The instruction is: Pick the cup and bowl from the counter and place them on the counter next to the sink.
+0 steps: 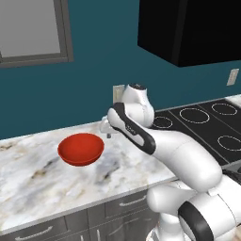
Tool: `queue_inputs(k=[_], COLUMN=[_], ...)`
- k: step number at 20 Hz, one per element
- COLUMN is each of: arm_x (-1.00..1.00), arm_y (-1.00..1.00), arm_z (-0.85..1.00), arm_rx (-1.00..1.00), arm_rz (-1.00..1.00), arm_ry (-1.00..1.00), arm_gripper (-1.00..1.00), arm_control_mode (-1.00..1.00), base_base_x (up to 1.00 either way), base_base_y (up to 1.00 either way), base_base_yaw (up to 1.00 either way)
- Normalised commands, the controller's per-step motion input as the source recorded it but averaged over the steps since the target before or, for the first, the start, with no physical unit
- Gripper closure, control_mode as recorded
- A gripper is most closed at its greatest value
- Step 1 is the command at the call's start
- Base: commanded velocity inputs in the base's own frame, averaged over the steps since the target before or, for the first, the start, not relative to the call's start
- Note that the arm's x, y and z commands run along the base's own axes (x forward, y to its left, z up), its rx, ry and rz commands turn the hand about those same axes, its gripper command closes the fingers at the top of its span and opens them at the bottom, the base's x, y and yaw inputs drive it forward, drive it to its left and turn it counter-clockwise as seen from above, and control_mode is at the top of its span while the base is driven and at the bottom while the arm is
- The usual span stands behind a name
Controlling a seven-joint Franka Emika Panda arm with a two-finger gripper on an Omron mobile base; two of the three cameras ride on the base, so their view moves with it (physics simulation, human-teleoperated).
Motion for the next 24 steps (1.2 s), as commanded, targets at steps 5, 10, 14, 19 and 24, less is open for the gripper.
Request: queue_inputs(k=[5,10,14,19,24], arm_x=[0.52,0.20,0.21,0.05,0.08], arm_y=[0.16,0.00,0.00,0.00,0.00], arm_z=[-0.10,-0.20,-0.13,0.00,-0.06], arm_rx=[0.00,0.00,0.02,0.08,0.07], arm_rz=[-0.27,-0.20,-0.12,0.00,0.00], arm_ry=[0.00,0.00,0.00,0.00,0.05], arm_gripper=[-1.00,-1.00,-1.00,-1.00,-1.00], arm_control_mode=[-1.00,-1.00,-1.00,-1.00,-1.00], base_base_x=[0.00,0.00,0.00,0.00,0.00], base_base_y=[0.00,0.00,0.00,0.00,0.00], base_base_yaw=[0.00,0.00,0.00,0.00,0.00])
